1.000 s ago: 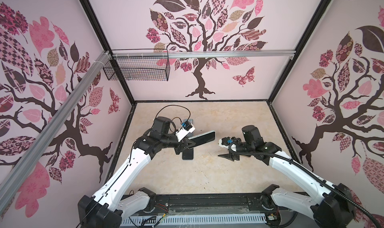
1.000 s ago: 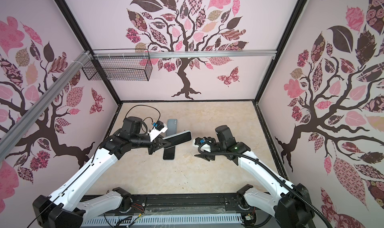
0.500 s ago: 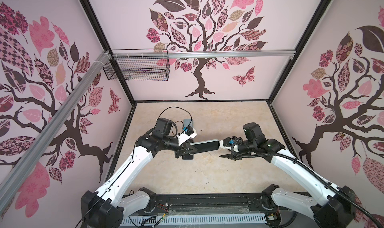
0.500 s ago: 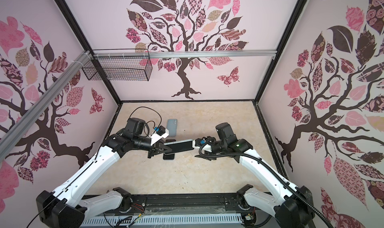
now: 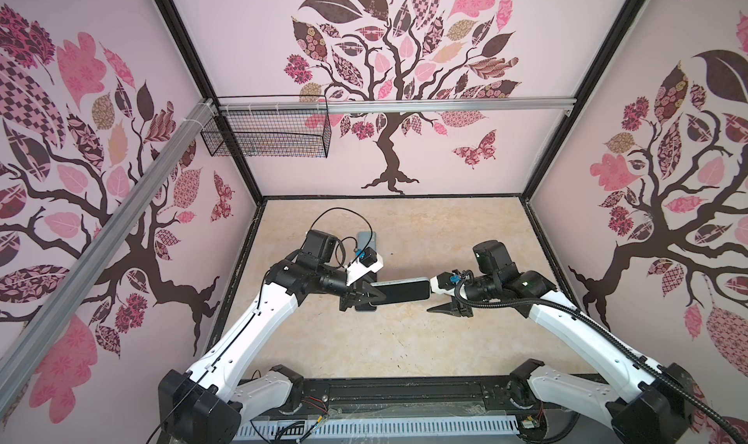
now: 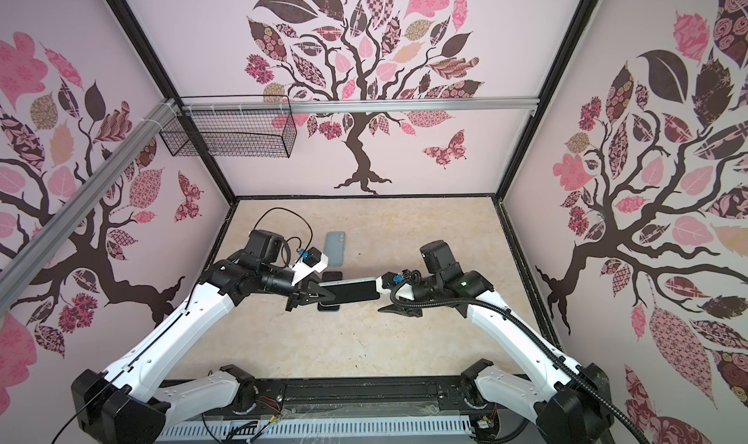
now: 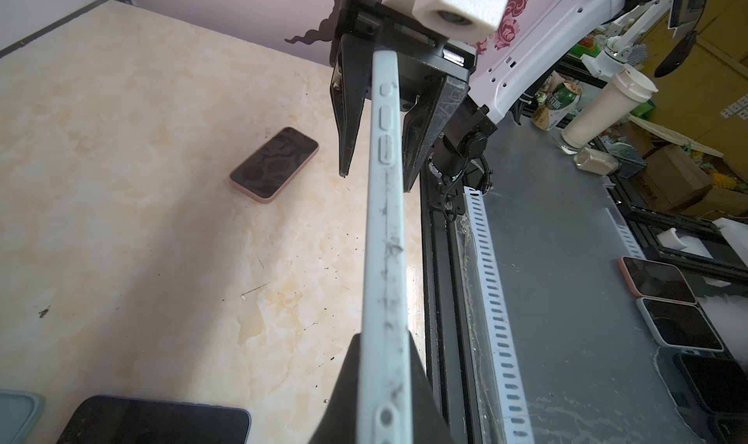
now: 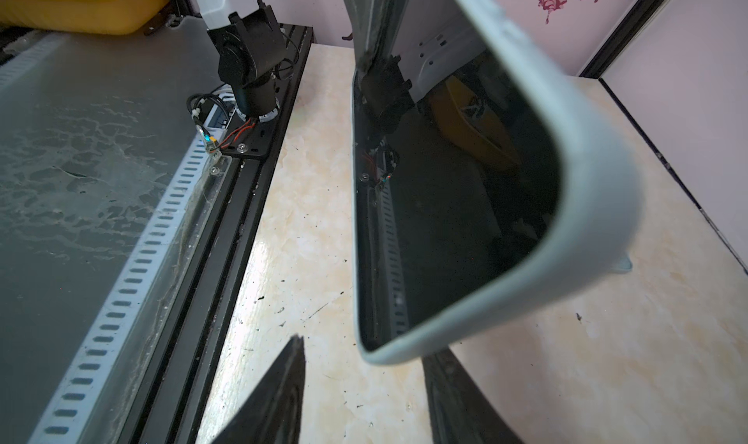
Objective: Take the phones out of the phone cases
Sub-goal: 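Move the right gripper to the phone's far end and grasp it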
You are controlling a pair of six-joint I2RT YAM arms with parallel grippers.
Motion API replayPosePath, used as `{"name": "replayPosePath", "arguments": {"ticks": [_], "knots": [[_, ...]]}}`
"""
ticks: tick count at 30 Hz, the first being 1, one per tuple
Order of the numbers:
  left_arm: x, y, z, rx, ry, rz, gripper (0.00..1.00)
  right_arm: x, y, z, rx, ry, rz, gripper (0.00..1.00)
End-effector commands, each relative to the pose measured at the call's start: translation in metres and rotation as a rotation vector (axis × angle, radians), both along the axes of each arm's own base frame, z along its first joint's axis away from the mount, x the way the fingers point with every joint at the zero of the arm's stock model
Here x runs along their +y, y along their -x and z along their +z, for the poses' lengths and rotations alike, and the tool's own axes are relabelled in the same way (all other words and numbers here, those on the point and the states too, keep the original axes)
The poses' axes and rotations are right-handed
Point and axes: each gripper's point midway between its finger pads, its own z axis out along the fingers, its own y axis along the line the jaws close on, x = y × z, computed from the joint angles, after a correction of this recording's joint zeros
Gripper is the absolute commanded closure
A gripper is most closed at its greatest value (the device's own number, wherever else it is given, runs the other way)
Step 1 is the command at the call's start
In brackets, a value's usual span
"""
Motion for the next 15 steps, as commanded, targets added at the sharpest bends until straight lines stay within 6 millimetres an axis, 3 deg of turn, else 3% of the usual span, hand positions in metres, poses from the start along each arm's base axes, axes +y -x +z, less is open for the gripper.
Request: {"name": "replayPosePath", "arguments": {"ticks": [1, 15], "knots": [[-0.0042, 0.0029, 0.0257, -0.046, 0.07, -0.054, 1.0, 0.0051, 0.0074, 0.0284, -0.024, -0.067, 0.049, 0.54], [-0.0048, 0.0027, 0.0243, -0.031, 0.067, -0.057, 1.0, 0.0069, 0.0151, 0.0301, 0.016, -0.087, 0.082, 0.77]]}}
